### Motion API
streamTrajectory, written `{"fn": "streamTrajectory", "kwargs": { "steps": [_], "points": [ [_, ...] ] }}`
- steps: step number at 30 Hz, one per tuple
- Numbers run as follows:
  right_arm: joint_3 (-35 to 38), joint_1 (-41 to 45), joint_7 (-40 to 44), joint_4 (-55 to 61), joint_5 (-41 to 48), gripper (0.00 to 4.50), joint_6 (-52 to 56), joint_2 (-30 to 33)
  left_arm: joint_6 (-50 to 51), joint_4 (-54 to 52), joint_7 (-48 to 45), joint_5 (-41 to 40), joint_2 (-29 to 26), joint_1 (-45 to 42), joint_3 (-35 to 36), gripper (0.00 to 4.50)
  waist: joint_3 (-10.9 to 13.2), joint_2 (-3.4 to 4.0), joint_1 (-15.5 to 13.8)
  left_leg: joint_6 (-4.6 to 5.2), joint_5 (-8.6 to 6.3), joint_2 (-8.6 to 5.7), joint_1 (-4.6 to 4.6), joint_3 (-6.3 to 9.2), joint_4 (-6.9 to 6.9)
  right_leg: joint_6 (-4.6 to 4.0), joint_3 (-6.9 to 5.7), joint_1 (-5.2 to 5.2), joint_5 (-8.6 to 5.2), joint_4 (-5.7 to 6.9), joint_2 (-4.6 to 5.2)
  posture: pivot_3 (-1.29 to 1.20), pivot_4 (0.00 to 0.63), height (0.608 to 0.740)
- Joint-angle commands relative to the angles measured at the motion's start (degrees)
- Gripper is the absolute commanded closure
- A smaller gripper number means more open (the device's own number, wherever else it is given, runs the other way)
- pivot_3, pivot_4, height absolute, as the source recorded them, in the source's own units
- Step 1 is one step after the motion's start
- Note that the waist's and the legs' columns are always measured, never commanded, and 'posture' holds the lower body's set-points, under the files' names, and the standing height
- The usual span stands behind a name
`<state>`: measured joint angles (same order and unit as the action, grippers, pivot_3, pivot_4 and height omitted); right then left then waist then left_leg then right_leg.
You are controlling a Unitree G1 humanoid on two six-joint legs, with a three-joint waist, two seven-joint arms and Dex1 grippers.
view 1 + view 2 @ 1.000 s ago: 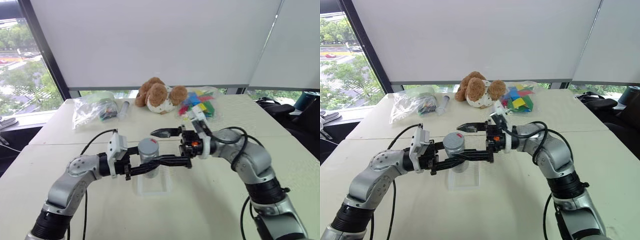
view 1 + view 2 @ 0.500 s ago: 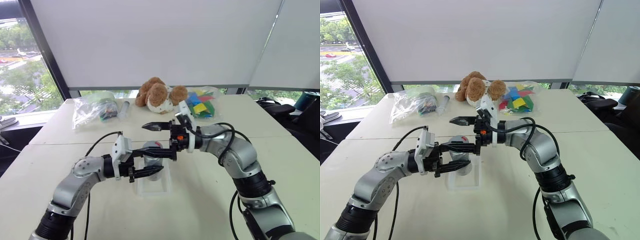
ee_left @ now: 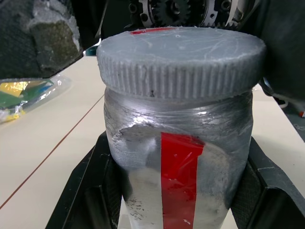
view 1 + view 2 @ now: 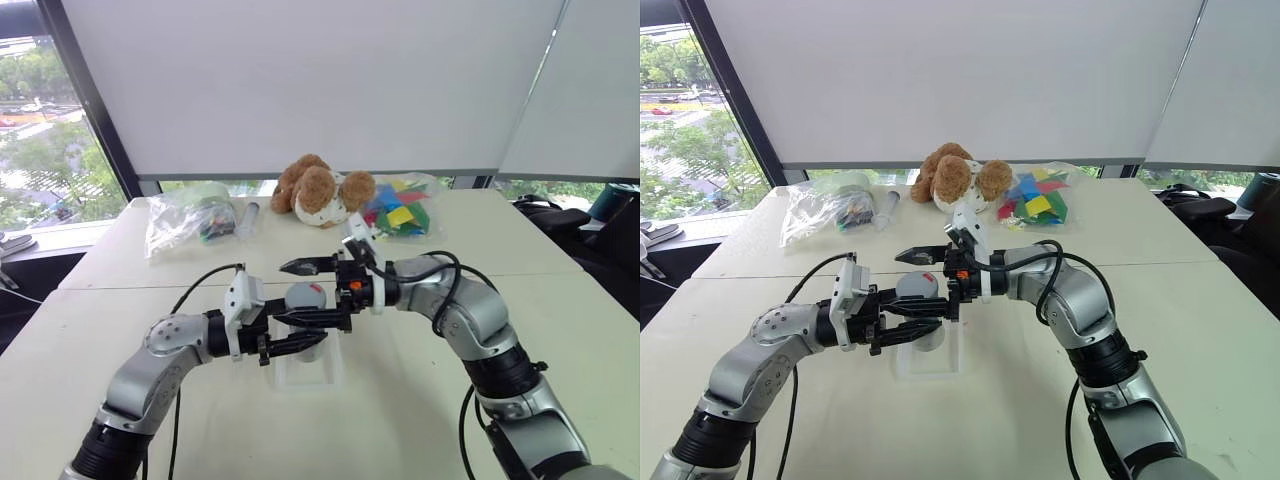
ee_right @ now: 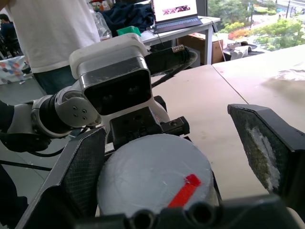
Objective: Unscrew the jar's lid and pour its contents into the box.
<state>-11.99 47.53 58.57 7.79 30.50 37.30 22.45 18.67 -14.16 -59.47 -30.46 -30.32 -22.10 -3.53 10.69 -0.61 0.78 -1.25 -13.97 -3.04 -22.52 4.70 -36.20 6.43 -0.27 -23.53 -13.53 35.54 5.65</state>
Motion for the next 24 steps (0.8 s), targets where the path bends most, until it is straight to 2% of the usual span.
{"fn": "streamTrajectory", "kwargs": {
  "steps": [1, 15, 24],
  "points": [
    [1.6, -0.2, 0.2, -0.4, -0.4, 0.05, -2.1, 0.1, -0.9, -1.4, -0.3, -0.4, -0.2, 0.1, 0.7, 2.30, 0.0, 0.00, 0.0, 0.00, 0.00, 0.00, 0.00, 0.00, 0.00, 0.00, 0.00, 0.00, 0.00, 0.00, 0.00, 0.00, 0.150, 0.740],
    [6.1, -4.3, 4.6, -3.8, 2.0, 0.05, -3.3, 6.7, -0.8, -1.7, -0.2, -1.1, -0.7, 0.2, 1.6, 2.30, 0.0, 0.00, -0.1, 0.00, 0.00, 0.00, 0.00, 0.00, -0.01, 0.00, 0.00, 0.02, 0.00, -0.01, 0.00, 0.00, 0.150, 0.740],
    [8.8, -6.6, 8.5, -1.7, 6.1, 0.05, -2.0, 9.2, -0.9, -1.9, -0.3, -1.1, -1.2, 0.7, 2.2, 2.30, 0.0, 0.00, -0.1, 0.00, 0.00, 0.00, 0.00, -0.01, -0.01, 0.00, 0.00, 0.02, 0.00, -0.01, 0.00, 0.00, 0.150, 0.740]
  ]
}}
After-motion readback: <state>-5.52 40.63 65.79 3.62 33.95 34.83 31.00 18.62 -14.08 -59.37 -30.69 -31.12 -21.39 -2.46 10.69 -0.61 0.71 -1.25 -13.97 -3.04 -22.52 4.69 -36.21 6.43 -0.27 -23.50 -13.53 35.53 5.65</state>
